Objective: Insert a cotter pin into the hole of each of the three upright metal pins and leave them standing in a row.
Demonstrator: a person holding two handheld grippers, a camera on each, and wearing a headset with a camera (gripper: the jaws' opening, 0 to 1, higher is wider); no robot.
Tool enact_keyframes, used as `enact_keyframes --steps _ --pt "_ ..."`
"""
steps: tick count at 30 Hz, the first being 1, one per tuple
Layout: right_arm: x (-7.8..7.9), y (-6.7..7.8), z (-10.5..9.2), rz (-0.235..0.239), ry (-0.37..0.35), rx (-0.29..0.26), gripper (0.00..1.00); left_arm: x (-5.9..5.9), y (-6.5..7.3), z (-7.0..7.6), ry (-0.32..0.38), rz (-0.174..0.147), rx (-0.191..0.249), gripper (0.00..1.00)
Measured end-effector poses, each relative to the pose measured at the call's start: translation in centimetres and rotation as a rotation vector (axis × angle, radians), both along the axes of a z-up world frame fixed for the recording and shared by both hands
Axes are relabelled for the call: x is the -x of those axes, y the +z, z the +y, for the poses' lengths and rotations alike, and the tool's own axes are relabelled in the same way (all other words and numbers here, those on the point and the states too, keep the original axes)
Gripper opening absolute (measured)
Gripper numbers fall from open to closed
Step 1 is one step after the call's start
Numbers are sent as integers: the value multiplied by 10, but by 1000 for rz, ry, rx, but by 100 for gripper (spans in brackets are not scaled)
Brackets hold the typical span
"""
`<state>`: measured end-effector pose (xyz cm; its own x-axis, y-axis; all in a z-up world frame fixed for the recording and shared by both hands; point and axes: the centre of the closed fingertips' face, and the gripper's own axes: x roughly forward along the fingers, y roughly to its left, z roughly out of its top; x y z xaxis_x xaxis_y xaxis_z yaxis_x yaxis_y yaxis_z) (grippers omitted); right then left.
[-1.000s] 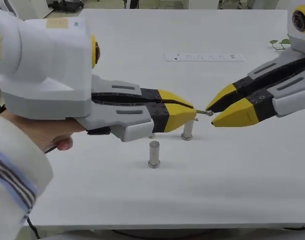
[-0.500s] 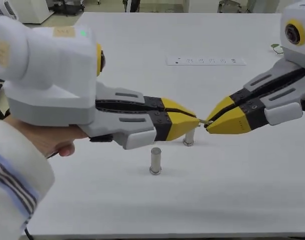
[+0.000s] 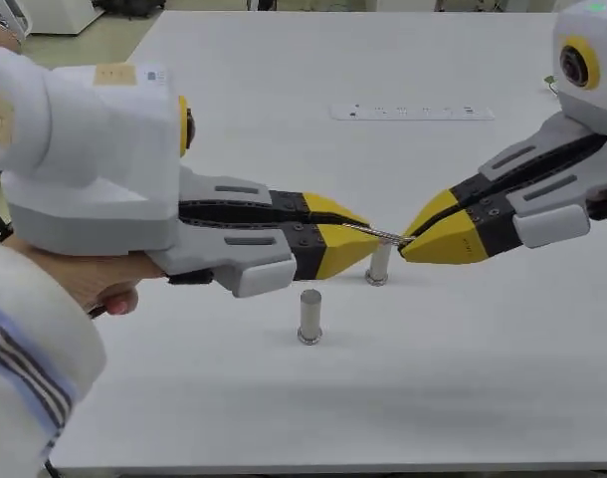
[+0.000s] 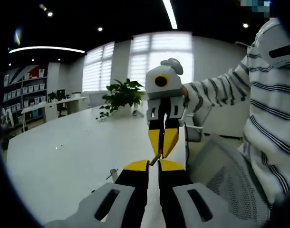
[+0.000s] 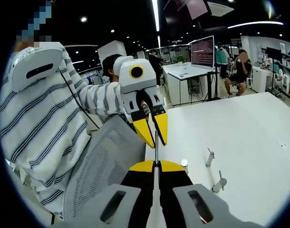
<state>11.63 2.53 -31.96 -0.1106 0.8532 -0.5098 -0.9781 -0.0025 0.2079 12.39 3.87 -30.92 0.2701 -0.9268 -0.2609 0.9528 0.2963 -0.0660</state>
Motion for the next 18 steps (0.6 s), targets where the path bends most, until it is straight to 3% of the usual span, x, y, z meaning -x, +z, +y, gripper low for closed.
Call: enact_keyframes --steps 4,8,11,18 --pt "-10 -10 -4 -19 -8 37 0 -7 -9 9 34 9 -19 8" --pt "-10 -22 -7 -39 -6 81 0 -12 -20 17 65 17 -44 18" --pt "-14 -39 -12 -74 -17 157 0 -14 -28 24 82 29 -65 18" --pt "-17 -69 -16 -115 -21 243 0 -17 -49 35 105 45 -140 22"
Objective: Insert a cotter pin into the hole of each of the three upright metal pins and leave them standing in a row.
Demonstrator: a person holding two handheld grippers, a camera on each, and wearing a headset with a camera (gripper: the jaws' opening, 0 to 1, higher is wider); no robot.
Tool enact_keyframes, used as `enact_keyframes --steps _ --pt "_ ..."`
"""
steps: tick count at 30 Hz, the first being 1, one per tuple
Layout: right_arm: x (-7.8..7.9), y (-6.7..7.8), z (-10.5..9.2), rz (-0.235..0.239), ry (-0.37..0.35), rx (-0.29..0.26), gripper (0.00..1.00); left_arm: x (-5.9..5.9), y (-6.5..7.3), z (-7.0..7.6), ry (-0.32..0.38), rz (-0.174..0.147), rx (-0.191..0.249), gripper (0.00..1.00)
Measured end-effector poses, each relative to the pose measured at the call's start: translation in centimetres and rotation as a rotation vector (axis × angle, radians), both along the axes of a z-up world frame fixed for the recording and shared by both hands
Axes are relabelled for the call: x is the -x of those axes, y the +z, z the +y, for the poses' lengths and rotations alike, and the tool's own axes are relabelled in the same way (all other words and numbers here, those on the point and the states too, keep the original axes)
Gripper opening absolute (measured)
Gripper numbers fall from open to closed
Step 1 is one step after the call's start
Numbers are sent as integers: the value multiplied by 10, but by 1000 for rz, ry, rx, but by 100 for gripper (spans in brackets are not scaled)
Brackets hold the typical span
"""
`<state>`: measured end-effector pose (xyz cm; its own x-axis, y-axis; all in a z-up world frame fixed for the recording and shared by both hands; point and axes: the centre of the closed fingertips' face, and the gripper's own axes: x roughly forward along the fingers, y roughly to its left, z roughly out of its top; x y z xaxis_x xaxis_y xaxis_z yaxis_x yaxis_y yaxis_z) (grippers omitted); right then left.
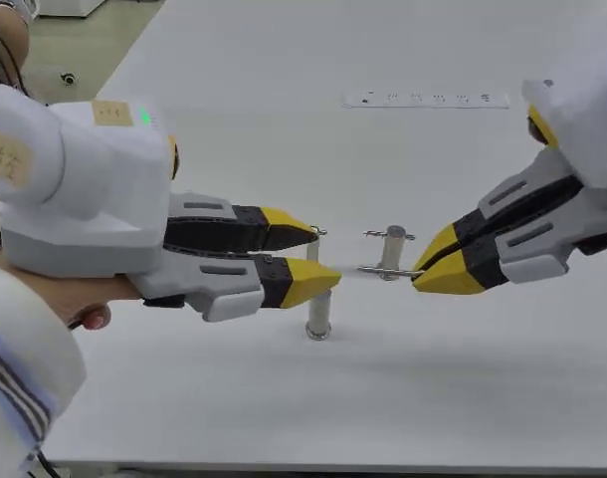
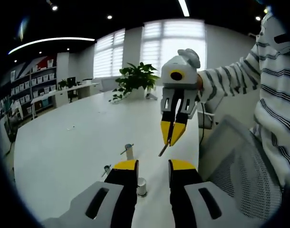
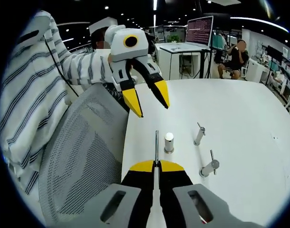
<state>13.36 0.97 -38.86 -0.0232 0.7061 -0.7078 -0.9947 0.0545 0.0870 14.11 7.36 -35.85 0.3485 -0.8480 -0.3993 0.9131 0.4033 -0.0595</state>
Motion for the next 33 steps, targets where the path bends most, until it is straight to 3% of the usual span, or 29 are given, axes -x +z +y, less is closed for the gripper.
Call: enact_keyframes --steps 13,23,30,33 --pt "-6 -32 4 -69 -13 57 0 -3 -33 4 -15 17 -128 23" --pt "-10 -46 8 -71 -25 78 0 -11 -52 -2 -40 20 -194 23" --pt "-14 -52 12 -72 -30 78 0 -16 -66 -2 -43 53 -232 20" --pt "-14 -54 14 -69 -27 81 0 -16 -70 -3 -52 53 -250 19"
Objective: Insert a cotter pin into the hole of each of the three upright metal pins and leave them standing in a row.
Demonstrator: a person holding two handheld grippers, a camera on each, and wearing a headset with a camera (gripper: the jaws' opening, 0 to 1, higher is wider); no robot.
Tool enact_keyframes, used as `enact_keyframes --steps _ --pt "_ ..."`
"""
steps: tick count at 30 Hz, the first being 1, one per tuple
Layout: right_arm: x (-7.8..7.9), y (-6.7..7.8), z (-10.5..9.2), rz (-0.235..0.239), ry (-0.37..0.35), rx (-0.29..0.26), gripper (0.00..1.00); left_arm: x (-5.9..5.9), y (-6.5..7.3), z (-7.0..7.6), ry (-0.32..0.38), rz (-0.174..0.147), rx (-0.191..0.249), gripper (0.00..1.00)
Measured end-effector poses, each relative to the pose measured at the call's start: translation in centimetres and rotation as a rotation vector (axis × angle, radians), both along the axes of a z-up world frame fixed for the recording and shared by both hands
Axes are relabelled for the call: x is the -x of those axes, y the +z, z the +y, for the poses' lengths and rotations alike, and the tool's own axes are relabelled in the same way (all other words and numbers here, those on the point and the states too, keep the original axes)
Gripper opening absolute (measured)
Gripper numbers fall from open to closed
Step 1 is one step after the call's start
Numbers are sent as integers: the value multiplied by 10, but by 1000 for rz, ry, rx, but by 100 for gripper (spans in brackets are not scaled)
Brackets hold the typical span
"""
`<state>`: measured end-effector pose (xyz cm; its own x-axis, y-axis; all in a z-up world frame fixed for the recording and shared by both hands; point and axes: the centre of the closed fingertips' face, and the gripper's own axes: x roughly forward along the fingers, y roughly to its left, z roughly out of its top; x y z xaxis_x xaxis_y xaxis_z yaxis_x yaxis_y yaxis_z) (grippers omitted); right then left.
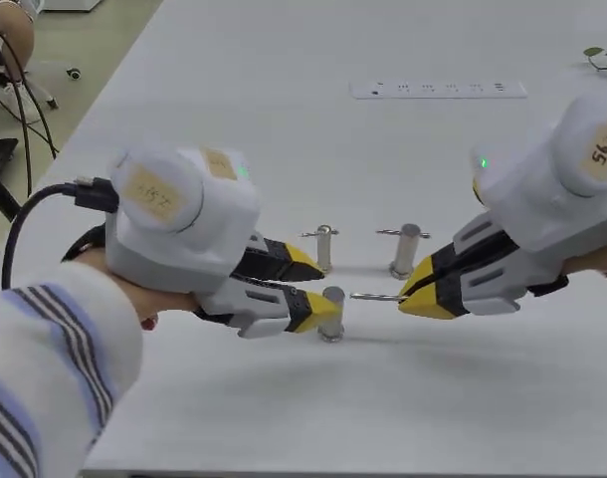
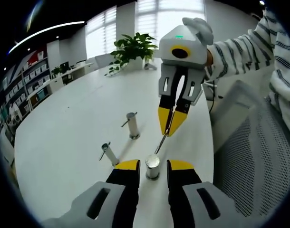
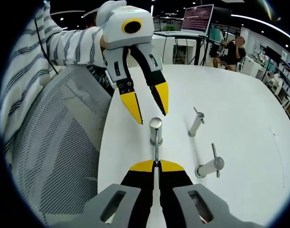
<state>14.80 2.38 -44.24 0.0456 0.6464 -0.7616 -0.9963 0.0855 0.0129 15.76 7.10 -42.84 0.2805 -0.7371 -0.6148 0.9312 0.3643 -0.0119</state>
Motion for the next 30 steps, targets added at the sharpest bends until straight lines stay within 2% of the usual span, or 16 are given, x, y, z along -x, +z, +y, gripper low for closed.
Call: enact_keyframes --steps 8,12,15,16,18,21,28,30 --pt "-2 -2 4 -3 11 4 0 -2 -8 1 -20 -12 -45 16" --pt "-3 -3 4 -9 21 8 0 -3 -8 0 -20 -8 -35 15" --pt "-3 -3 4 -6 21 8 0 -4 -6 -1 -28 -19 -32 14" --pt "-3 -3 4 -9 25 9 0 -4 -6 -2 -29 -17 -30 12" --pt "-3 -3 4 -16 34 5 0 -2 -9 -1 -25 6 -36 10" --pt "-2 -3 6 -11 33 -3 0 -4 -11 0 -38 -11 -47 10" --pt "-3 -2 11 -19 44 -8 0 -5 -13 -2 -34 2 -39 9" --pt "-3 -3 11 -26 45 0 0 -6 -13 -2 -7 33 -21 9"
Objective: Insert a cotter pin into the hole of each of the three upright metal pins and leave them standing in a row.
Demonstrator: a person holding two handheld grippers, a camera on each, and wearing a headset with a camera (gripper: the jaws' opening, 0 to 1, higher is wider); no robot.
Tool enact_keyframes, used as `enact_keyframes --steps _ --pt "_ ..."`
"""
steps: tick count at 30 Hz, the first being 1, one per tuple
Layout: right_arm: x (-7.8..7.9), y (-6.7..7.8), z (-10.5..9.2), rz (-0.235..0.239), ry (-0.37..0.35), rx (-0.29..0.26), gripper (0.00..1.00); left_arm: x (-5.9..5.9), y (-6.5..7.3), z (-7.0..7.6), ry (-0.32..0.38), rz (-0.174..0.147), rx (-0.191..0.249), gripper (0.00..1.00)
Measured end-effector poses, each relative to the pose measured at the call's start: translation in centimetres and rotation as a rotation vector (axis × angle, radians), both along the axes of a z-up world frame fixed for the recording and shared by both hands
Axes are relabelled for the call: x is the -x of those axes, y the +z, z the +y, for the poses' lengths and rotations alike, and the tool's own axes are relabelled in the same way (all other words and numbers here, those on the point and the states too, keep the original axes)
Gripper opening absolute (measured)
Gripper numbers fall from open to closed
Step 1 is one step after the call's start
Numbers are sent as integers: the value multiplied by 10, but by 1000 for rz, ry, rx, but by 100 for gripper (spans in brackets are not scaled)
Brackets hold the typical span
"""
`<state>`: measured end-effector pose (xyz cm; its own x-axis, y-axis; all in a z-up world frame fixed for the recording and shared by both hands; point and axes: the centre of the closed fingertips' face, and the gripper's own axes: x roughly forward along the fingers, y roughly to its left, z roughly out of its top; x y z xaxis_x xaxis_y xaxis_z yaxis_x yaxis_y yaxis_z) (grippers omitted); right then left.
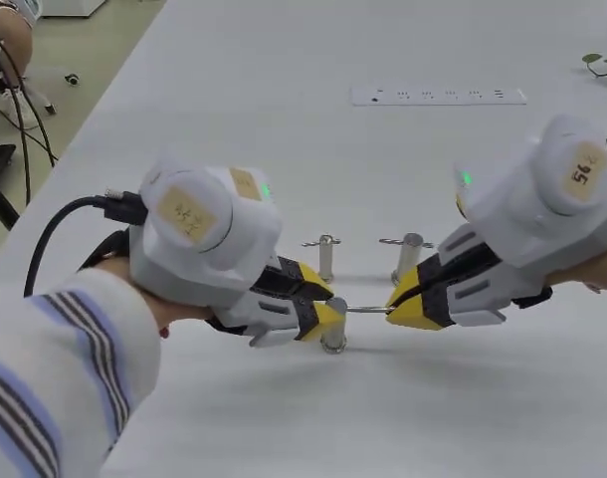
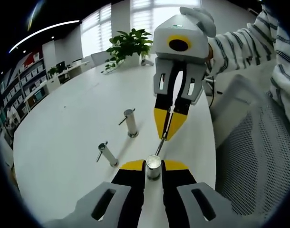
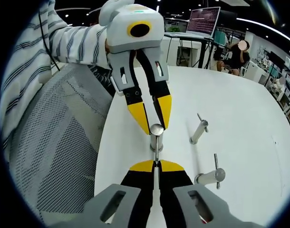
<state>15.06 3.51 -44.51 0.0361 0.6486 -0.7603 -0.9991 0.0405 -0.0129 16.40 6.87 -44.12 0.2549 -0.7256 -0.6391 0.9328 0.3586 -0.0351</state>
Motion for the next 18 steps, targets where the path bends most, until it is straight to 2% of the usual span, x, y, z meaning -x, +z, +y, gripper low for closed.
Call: enact_keyframes --steps 14,18 --pt "-5 -3 7 1 -15 -41 0 3 4 -3 14 11 18 9" --pt "-3 -2 10 -26 12 -39 0 3 4 -3 18 19 24 9"
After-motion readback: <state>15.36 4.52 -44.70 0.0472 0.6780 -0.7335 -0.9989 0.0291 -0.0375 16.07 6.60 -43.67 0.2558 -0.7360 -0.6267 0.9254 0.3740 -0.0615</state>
